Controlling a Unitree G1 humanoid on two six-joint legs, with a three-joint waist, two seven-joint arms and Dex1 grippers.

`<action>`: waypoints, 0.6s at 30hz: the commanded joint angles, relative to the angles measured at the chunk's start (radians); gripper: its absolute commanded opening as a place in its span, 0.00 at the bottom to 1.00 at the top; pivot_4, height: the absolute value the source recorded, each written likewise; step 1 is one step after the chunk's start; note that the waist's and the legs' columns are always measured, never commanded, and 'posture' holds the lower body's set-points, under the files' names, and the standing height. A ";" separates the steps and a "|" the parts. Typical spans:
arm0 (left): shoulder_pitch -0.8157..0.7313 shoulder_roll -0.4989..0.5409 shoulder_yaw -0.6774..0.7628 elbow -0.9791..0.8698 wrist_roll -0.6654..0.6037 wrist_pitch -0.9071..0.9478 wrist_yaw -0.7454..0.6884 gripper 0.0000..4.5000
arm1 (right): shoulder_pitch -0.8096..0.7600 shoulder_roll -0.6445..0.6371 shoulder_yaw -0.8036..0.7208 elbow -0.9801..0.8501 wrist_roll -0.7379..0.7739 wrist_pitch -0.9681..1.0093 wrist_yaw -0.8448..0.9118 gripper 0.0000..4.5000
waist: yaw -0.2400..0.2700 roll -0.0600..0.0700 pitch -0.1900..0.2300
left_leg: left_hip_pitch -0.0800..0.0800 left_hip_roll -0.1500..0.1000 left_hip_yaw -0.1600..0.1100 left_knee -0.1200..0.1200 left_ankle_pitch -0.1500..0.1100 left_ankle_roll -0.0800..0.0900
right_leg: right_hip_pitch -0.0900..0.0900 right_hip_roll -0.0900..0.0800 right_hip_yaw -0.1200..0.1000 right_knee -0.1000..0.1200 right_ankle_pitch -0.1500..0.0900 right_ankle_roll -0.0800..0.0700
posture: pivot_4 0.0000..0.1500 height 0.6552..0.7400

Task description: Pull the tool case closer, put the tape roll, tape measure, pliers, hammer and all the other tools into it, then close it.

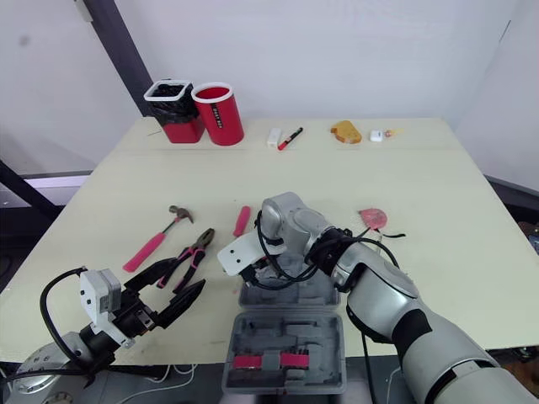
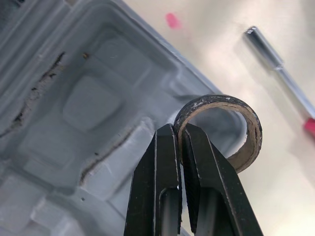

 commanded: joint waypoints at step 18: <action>-0.006 0.018 0.010 -0.007 0.000 -0.009 -0.017 1.00 | -0.008 0.007 -0.024 -0.042 0.009 0.004 -0.015 0.47 | -0.002 0.000 0.000 | 0.000 0.000 -0.001 -0.001 0.000 0.000 | 0.000 0.000 -0.001 0.000 0.000 0.000 | 1.00 1.00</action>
